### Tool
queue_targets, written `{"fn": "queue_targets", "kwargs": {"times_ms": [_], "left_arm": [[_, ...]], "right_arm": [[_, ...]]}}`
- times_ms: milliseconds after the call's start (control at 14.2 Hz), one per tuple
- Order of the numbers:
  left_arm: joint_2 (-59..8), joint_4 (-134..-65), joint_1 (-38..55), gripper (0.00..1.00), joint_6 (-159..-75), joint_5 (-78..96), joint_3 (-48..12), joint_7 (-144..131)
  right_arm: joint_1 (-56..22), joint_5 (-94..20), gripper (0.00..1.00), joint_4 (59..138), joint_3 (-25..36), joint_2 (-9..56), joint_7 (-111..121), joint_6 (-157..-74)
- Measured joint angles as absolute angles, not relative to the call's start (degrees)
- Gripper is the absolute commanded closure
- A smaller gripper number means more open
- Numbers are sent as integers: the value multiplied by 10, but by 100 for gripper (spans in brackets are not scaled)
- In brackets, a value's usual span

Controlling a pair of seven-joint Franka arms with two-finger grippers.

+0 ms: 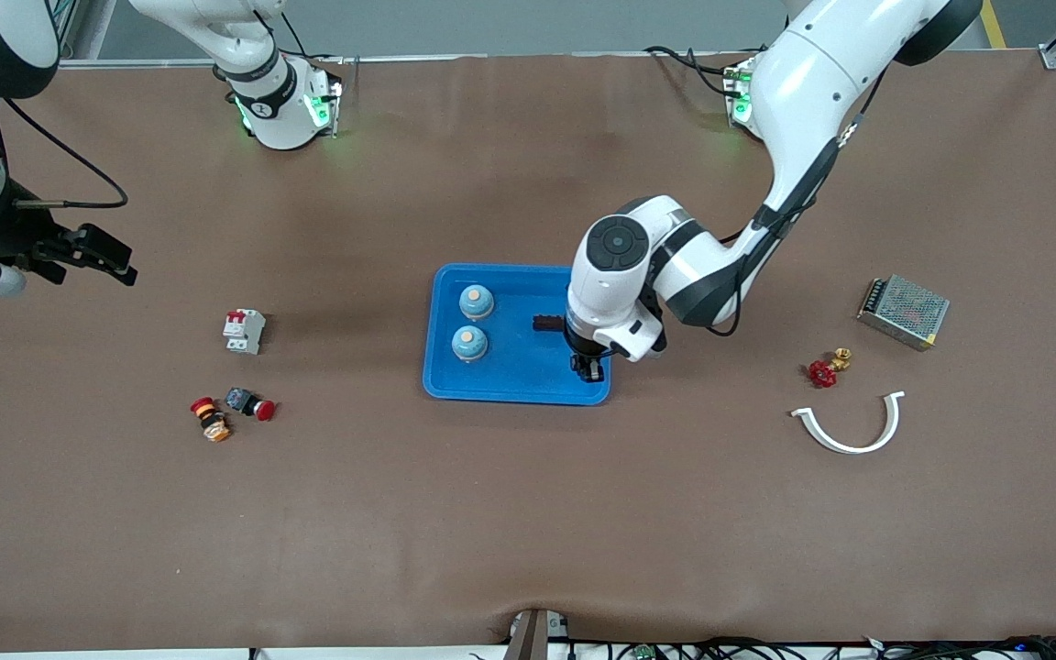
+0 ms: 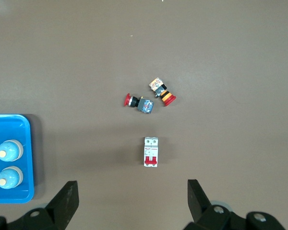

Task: Place electrolytic capacitor and blue bell in tray
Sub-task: 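Carry the capacitor over the tray while the right gripper returns to rest, then lower the capacitor into the tray and open the left gripper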

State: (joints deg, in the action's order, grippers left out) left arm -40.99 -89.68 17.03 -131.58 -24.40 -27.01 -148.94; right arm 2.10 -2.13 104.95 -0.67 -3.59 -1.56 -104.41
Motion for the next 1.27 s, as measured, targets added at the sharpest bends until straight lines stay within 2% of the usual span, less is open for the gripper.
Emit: {"fn": "queue_targets", "kwargs": {"times_ms": [423, 1269], "left_arm": [[-452, -839, 266, 100, -1316, -244, -200, -1493], [-486, -821, 287, 100, -1336, -244, -194, -1477]], "right_arm": [[48, 20, 0, 992, -8, -20, -14, -1026], [76, -30, 0, 980, -11, -16, -15, -1023]]}}
